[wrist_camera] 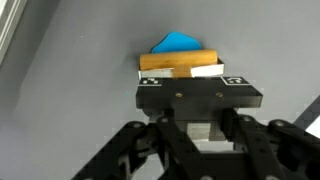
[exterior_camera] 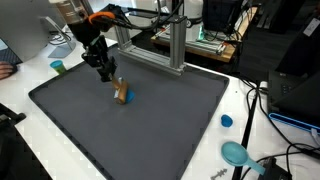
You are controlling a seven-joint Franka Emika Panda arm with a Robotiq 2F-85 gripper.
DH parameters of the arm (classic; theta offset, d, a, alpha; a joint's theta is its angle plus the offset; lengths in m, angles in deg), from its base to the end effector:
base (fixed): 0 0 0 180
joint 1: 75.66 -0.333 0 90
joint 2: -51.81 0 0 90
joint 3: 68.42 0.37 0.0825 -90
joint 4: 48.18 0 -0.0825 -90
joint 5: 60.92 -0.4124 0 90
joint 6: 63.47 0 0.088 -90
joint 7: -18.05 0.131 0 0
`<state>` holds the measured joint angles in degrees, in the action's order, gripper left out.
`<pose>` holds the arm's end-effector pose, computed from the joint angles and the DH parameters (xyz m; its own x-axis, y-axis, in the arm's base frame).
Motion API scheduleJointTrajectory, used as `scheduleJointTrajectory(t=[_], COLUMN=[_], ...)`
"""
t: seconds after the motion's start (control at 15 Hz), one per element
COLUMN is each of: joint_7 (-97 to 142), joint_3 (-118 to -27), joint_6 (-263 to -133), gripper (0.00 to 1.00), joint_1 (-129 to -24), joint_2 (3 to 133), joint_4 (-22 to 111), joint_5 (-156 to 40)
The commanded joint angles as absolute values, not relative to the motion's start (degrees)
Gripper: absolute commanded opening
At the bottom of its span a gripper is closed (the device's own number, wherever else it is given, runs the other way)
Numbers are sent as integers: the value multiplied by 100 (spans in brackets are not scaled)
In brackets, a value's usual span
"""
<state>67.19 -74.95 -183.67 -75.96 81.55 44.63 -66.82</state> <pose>0.7274 -0.0616 0.3285 0.5344 -0.8439 -0.0476 -0.8446 -0.5354 0.0084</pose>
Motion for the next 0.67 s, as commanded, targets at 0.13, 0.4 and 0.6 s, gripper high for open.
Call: scheduleJointTrajectory(t=[0.13,0.4,0.6], joint_7=[6984,7077,7184], joint_3=[-7617,-7675,-7727], joint_6=[-18561,-18553,-18644], gripper=[22,22,22], joint_1=[-7635,-7638,-7606], joint_2=[8647,8782,8738], joint_4=[4106,3923,3841], joint_5=[-6544,-6484,-6502])
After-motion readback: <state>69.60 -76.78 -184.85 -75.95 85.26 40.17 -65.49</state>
